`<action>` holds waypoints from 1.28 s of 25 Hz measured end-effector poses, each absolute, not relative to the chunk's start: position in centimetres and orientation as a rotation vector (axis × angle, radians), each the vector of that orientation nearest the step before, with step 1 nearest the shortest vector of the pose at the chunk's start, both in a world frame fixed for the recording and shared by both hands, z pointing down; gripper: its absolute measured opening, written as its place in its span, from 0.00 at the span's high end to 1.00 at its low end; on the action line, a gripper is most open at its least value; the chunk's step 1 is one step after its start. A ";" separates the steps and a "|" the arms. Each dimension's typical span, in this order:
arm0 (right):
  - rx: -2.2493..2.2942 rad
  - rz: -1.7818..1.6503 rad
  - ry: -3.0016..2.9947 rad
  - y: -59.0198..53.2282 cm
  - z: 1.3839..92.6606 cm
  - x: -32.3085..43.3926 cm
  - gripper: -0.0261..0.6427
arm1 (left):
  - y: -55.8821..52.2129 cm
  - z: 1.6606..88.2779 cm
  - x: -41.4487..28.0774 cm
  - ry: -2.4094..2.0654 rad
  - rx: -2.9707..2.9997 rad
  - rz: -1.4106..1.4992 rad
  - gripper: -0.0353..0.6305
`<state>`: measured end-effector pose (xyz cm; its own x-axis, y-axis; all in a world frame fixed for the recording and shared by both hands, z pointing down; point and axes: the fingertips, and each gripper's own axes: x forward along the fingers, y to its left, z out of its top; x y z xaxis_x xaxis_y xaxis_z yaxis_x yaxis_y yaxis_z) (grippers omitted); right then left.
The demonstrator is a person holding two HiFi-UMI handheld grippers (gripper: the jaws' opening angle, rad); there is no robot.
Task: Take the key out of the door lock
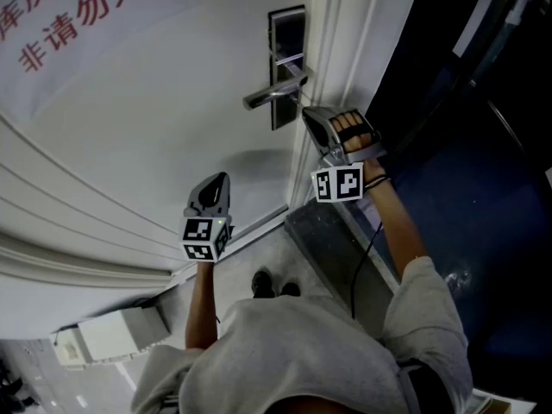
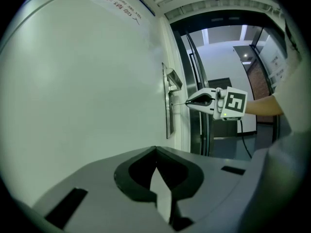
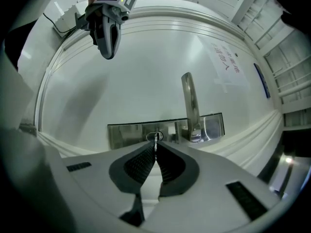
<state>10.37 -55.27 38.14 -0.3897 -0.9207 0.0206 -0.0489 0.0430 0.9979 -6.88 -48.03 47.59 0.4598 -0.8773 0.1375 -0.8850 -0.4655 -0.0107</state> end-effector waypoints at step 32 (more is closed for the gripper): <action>2.099 -0.310 -2.008 -43.9 40.9 30.3 0.92 | -50.7 46.7 5.8 -1.196 2.879 0.194 0.92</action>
<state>30.26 -43.91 40.94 0.0444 -0.9990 -0.0009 -0.9526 -0.0426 0.3011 5.85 -50.68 46.65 0.6990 -0.7048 0.1212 -0.7070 -0.7065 -0.0310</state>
